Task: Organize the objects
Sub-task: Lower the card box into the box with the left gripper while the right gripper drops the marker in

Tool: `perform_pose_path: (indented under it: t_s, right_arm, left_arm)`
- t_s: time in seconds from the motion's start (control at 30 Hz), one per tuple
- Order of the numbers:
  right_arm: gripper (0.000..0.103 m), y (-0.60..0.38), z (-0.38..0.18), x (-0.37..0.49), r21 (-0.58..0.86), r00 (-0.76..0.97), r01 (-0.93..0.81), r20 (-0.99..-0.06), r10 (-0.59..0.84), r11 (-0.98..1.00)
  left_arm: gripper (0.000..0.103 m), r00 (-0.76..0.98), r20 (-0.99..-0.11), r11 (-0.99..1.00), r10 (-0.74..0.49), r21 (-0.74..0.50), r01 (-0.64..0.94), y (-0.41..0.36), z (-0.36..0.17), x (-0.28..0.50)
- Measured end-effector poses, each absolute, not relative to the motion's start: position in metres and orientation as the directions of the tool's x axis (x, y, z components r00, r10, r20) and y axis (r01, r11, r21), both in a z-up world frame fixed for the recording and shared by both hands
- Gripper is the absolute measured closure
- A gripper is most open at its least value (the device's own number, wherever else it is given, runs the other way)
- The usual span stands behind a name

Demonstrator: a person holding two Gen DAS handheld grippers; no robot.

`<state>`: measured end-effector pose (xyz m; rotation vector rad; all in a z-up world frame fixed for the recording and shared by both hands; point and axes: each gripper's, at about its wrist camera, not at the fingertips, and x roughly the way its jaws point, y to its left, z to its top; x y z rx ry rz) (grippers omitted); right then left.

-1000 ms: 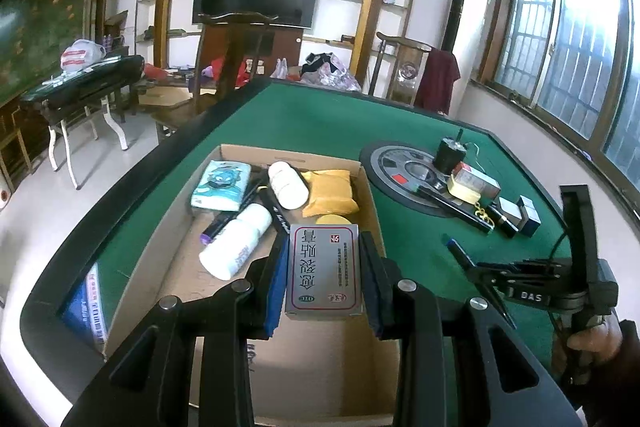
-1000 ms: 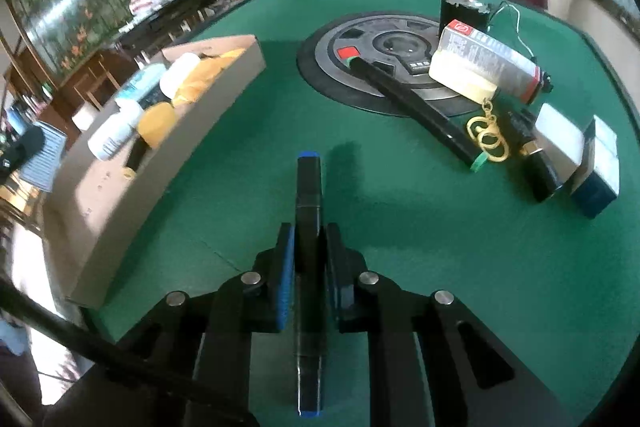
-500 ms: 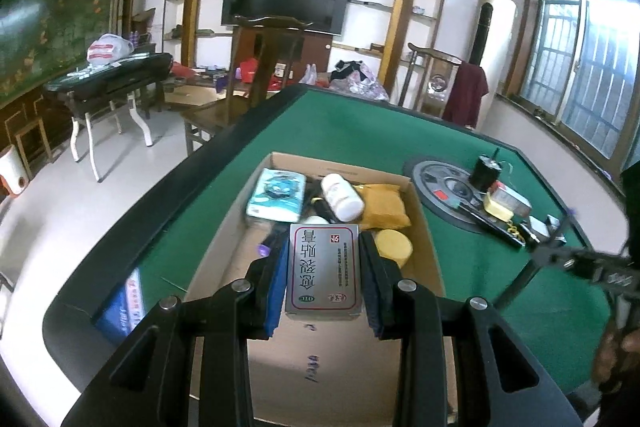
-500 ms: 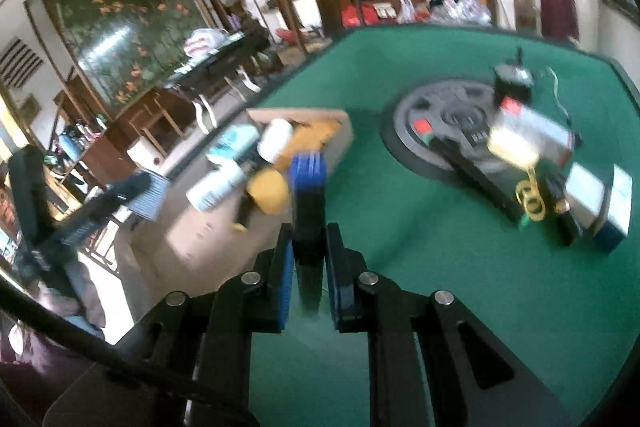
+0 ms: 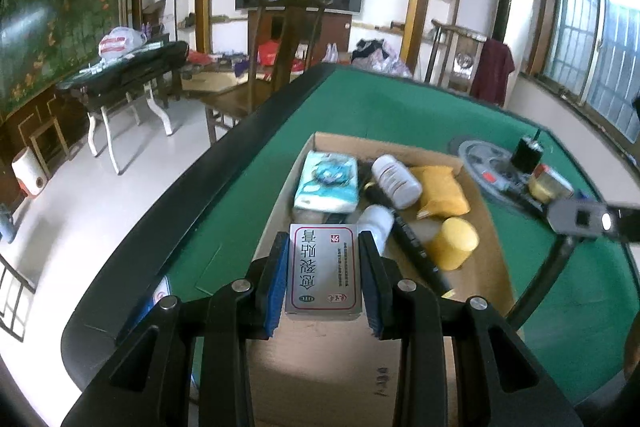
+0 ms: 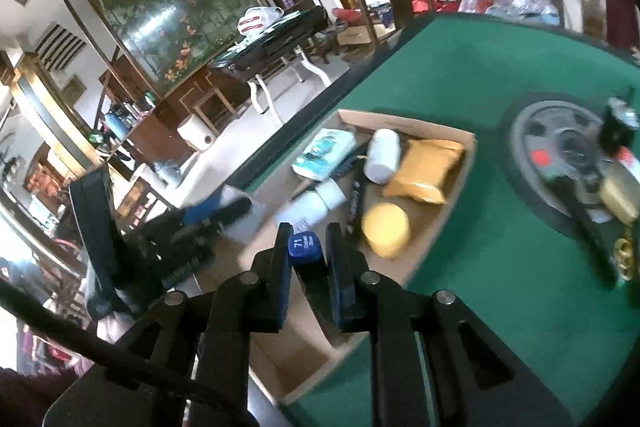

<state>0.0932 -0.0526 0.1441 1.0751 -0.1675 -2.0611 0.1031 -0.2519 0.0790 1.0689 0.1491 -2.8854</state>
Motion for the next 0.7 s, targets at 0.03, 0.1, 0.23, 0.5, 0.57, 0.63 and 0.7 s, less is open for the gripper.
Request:
perform_pose_path:
  t_s: [0.03,0.1,0.23,0.5,0.57,0.63,0.7]
  right_arm:
    - [0.089,-0.060,0.141,0.087,0.451,-0.315,0.579,-0.645,-0.696,-0.679]
    - [0.089,-0.077,0.128,0.076,0.450,-0.296,0.568,-0.670,-0.680,-0.690]
    - [0.090,-0.101,0.097,0.061,0.454,-0.249,0.543,-0.716,-0.652,-0.706]
    - [0.089,-0.125,0.084,0.065,0.311,-0.310,0.570,-0.776,-0.549,-0.760]
    - [0.088,-0.122,0.092,0.069,0.283,-0.344,0.573,-0.769,-0.538,-0.770]
    - [0.084,-0.115,0.102,0.073,0.256,-0.386,0.566,-0.757,-0.527,-0.783]
    - [0.075,-0.107,0.113,0.077,0.222,-0.438,0.557,-0.741,-0.510,-0.801]
  left_arm:
    - [0.074,-0.749,-0.661,-0.994,-0.029,-0.060,0.091,-0.253,0.076,0.100]
    - [0.074,-0.738,-0.674,-0.995,-0.028,-0.053,0.086,-0.254,0.070,0.095]
    - [0.074,-0.727,-0.685,-0.995,-0.038,-0.042,0.091,-0.258,0.064,0.091]
    - [0.074,-0.731,-0.682,-0.995,-0.006,-0.067,0.070,-0.262,0.062,0.089]
    - [0.071,-0.738,-0.674,-0.995,-0.009,-0.070,0.077,-0.262,0.066,0.090]
    - [0.064,-0.749,-0.663,-0.993,-0.016,-0.075,0.088,-0.262,0.073,0.093]
    - [0.053,-0.770,-0.637,-0.993,-0.033,-0.069,0.100,-0.260,0.083,0.098]
